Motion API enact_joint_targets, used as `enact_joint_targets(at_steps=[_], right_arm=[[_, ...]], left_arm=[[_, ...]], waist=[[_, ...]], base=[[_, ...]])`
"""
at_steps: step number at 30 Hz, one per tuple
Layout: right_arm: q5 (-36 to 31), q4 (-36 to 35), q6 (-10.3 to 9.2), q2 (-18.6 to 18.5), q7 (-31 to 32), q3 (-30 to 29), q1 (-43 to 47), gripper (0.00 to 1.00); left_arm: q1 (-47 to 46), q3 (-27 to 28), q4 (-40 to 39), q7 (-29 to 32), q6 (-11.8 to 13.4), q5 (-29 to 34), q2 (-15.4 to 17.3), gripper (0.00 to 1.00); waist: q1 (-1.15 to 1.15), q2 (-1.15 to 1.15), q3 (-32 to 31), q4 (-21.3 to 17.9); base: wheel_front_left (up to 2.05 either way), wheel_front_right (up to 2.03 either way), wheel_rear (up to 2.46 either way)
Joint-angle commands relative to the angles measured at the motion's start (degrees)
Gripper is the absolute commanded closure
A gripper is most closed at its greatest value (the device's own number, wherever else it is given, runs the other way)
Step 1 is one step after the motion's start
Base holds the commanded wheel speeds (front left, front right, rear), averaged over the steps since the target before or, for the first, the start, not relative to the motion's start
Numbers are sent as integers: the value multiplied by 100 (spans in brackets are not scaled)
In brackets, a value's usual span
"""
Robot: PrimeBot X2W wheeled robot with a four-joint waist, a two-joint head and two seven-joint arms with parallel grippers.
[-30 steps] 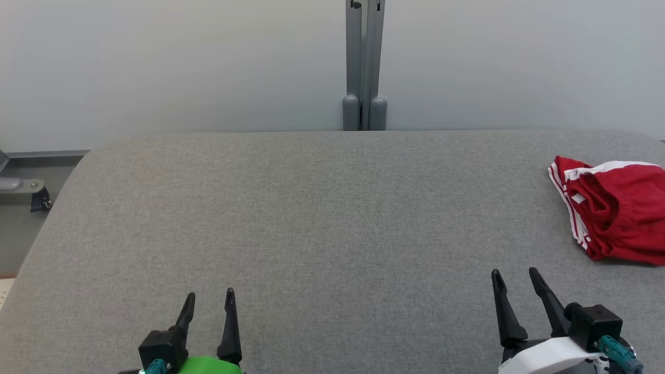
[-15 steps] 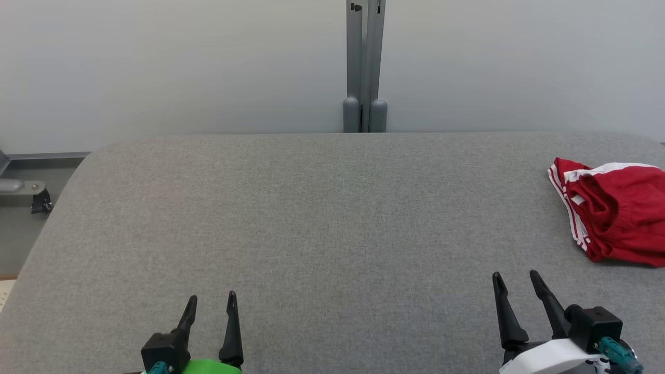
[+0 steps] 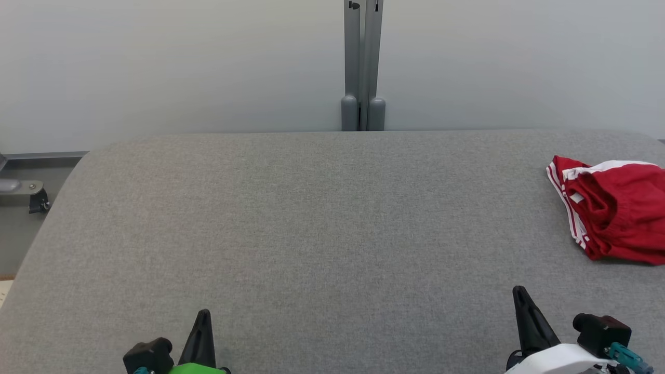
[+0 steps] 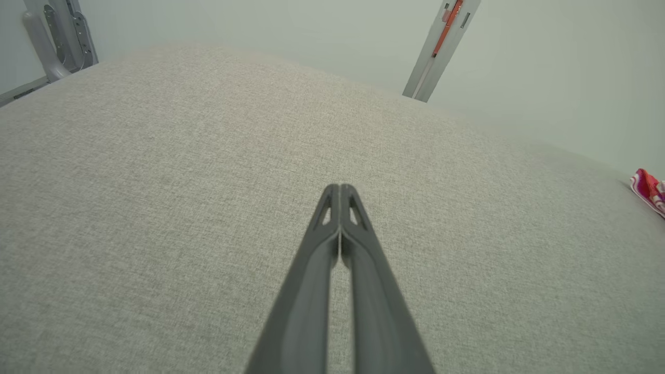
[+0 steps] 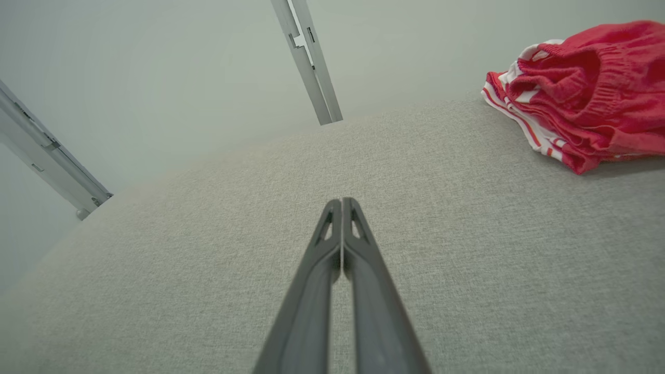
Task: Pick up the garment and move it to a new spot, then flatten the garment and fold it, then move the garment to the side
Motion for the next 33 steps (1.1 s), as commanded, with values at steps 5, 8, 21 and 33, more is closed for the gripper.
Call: enact_joint_targets(at_steps=[5,8,21,33], right_arm=[[680,-63,-1,-23,156,-78,-257,100],[955,-59,-1,-26,224,-107,-303,100],[2099,-41,-2,-38,508,-223,-485,100],[3005,-24,-3,-45,738,-320,-637,100]], left_arm=[[-205,207,-153,159,-114,-621,-18,100],[-237,277,-179,231,-154,-873,-24,100],[-366,570,-274,536,-316,-1913,-47,100],[-469,806,-352,782,-448,-2735,-65,100]], waist=[[0,0,23,-19],[0,0,35,-28],[0,0,86,-71],[0,0,133,-111]], base=[[0,0,0],[0,0,0],[0,0,0],[0,0,0]])
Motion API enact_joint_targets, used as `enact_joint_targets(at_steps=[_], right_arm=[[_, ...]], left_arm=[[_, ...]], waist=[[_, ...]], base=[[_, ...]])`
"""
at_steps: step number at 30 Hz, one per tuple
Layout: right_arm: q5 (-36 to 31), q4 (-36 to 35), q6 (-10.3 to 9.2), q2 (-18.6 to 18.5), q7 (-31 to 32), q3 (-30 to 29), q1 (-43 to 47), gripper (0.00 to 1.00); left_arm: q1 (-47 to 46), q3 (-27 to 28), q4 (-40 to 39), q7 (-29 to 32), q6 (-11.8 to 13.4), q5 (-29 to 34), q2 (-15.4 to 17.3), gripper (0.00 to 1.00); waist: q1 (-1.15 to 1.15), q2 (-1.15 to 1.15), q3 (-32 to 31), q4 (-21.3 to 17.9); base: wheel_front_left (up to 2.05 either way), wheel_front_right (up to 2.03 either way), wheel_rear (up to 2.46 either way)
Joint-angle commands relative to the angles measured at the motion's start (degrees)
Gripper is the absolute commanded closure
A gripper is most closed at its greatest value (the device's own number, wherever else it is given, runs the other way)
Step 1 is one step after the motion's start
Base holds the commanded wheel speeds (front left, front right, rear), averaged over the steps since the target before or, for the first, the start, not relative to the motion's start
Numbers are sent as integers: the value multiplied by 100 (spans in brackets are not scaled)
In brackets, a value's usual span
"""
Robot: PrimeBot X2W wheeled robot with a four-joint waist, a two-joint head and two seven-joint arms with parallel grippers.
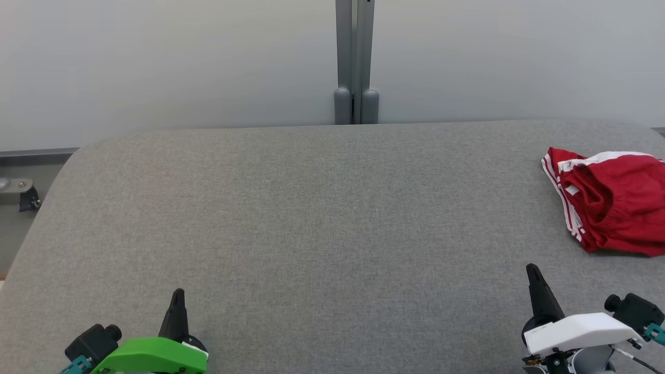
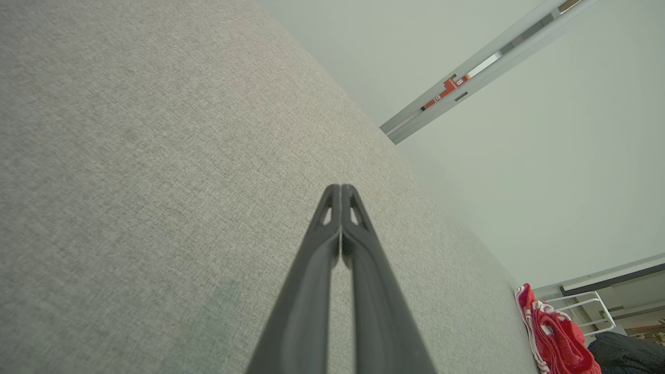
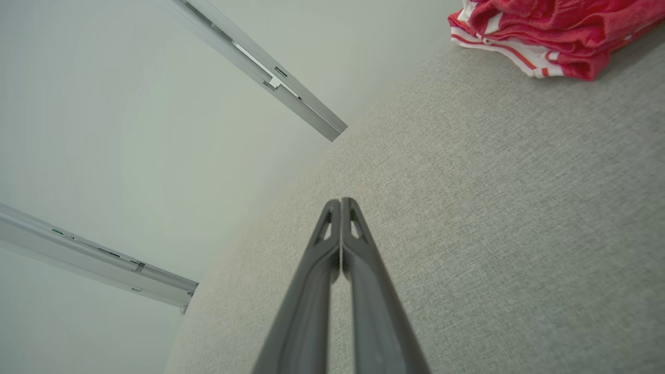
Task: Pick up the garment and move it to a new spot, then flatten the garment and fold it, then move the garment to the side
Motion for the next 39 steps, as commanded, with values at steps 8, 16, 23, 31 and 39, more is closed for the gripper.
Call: enact_joint_targets(at_steps=[8,16,23,31,39], right_arm=[[662,-39,-3,-37,169,-89,-257,100],[1167,-29,-3,-39,303,-143,-333,100],[1585,-21,-4,-41,407,-191,-406,100],[2025,-12,-4,-43,519,-239,-478,100],[2500,-1,-4,-45,646,-291,-543,100]], left_arm=[[-252,200,-138,174,-114,-598,-16,100],[-303,331,-178,312,-192,-1061,-24,100],[-352,440,-214,428,-254,-1441,-32,100],[-396,559,-251,551,-313,-1837,-40,100],[-452,680,-284,680,-385,-2271,-50,100]], waist=[[0,0,34,-28],[0,0,65,-54],[0,0,93,-78],[0,0,124,-104],[0,0,161,-135]], base=[[0,0,0],[0,0,0],[0,0,0],[0,0,0],[0,0,0]])
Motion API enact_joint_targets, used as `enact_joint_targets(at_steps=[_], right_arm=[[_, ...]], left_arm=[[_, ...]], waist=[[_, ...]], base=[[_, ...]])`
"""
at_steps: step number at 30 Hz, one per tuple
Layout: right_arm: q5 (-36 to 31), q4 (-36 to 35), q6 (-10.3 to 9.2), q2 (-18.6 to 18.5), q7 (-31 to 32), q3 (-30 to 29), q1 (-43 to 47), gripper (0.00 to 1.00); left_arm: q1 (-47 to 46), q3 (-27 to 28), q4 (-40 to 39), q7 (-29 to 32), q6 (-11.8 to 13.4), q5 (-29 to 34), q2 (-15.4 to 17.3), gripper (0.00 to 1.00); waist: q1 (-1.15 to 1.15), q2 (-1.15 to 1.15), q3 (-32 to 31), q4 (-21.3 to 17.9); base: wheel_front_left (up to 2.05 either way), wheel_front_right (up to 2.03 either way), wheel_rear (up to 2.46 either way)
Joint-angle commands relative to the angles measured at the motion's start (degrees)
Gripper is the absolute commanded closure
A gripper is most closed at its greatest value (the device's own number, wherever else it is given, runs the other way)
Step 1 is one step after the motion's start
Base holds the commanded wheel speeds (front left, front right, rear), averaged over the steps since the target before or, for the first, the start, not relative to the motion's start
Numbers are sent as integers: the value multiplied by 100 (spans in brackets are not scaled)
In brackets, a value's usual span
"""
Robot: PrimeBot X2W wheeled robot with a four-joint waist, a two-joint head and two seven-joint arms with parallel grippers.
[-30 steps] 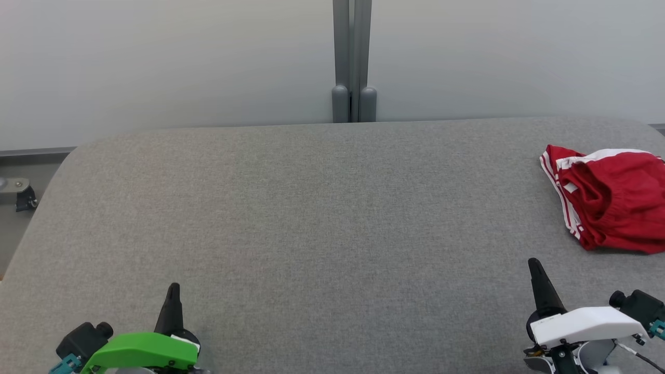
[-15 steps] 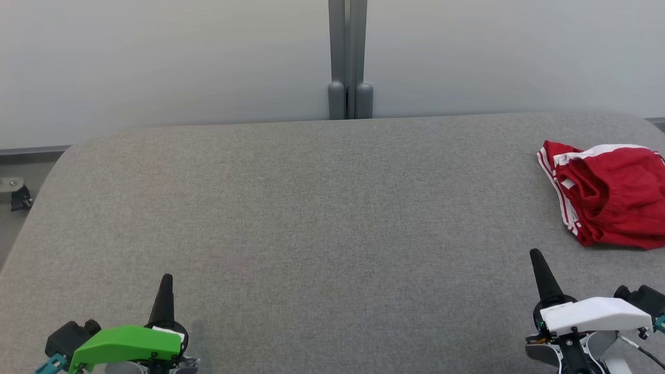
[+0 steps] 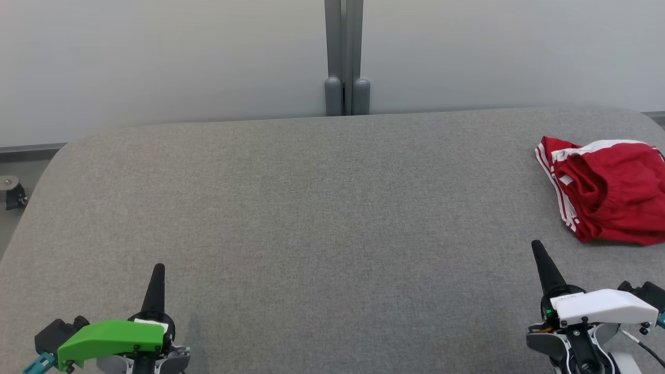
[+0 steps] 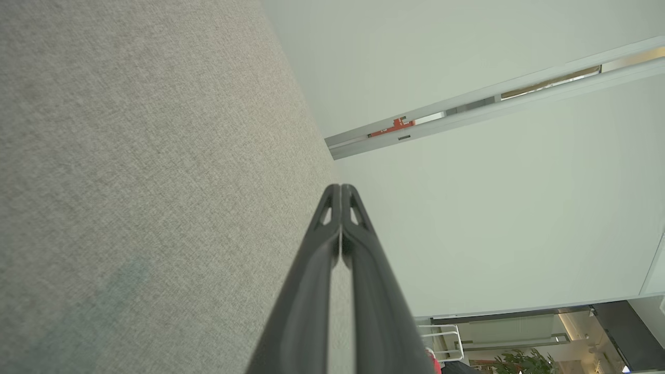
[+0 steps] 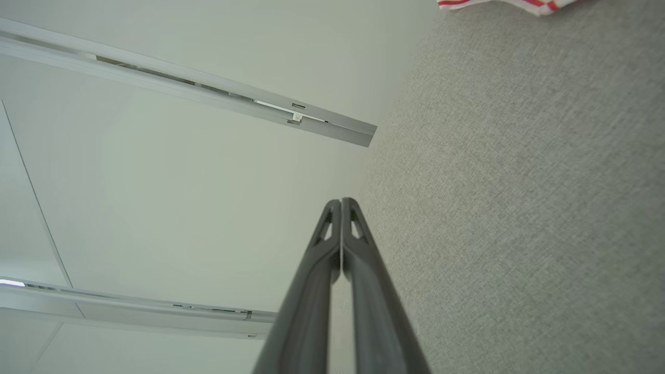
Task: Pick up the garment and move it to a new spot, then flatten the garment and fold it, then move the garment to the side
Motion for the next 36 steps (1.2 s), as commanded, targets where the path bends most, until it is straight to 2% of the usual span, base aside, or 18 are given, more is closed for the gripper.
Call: enact_joint_targets(at_steps=[1,36], right_arm=[[138,-22,-2,-31,46,-28,-114,100],[1630,17,-3,-33,438,-192,-349,100]], left_arm=[[-159,51,-55,40,-54,-126,10,100],[-308,442,-174,451,-261,-1484,-22,100]], waist=[[0,0,6,-5],[0,0,144,-120]], base=[[0,0,0],[0,0,0]])
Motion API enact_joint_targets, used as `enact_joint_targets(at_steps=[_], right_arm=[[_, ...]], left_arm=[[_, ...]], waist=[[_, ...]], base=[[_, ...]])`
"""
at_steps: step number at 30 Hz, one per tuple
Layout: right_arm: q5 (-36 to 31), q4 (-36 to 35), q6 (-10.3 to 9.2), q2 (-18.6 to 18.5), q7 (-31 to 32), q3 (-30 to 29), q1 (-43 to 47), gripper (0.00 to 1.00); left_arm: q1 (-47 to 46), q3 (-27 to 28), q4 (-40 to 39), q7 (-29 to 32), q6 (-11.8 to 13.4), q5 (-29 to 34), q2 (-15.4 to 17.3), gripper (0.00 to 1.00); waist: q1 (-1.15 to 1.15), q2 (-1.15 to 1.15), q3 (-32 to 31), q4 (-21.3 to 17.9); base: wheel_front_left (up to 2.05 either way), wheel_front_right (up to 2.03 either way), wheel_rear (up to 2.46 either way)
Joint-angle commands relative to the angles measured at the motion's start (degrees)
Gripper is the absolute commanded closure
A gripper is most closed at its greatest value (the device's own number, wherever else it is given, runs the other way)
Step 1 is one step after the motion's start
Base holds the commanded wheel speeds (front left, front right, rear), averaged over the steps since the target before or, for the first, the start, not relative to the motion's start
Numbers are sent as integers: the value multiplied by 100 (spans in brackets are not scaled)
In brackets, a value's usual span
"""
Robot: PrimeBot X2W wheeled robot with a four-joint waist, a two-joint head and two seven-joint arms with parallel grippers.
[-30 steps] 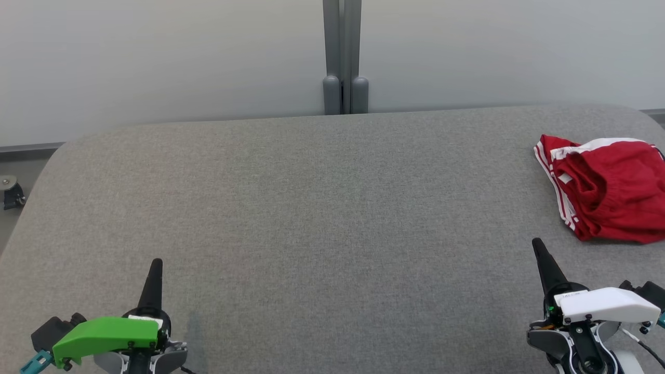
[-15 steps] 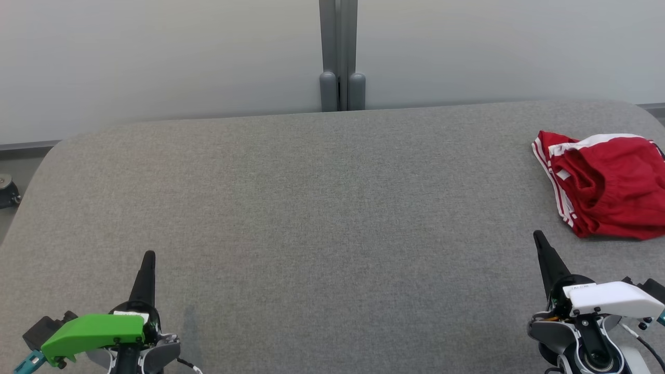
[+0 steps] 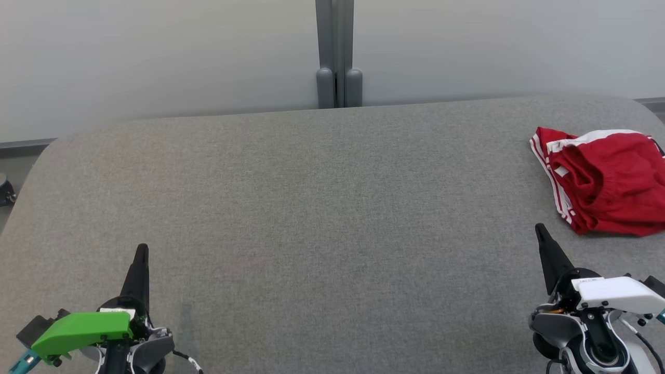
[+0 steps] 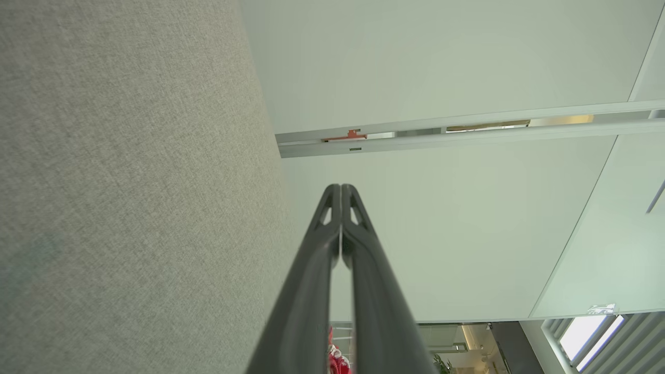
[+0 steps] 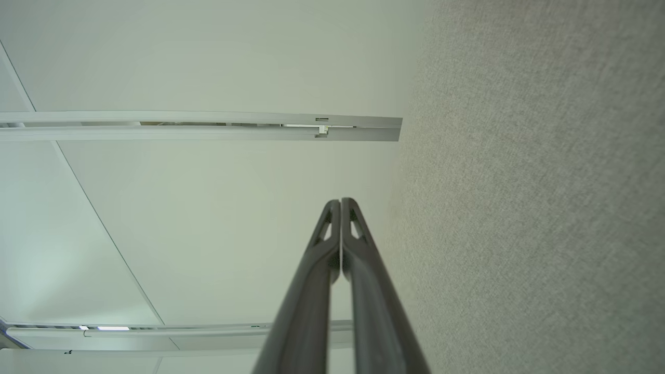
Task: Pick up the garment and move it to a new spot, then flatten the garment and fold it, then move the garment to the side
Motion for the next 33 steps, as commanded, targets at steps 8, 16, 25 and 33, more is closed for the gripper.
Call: enact_joint_targets(at_steps=[8,16,25,33], right_arm=[[373,13,-2,-25,113,-48,-129,100],[378,14,-2,-23,110,-49,-119,100],[375,14,-1,-20,112,-51,-118,100],[373,14,-1,-18,115,-54,-119,100]], left_arm=[[-134,114,-56,108,-72,-334,-4,100],[-118,112,-53,116,-72,-335,-3,100],[-118,111,-53,116,-72,-335,-3,100],[-118,110,-53,115,-72,-336,-2,100]], waist=[[0,0,34,-28],[0,0,37,-31],[0,0,37,-31],[0,0,37,-31]], base=[[0,0,0],[0,0,0],[0,0,0],[0,0,0]])
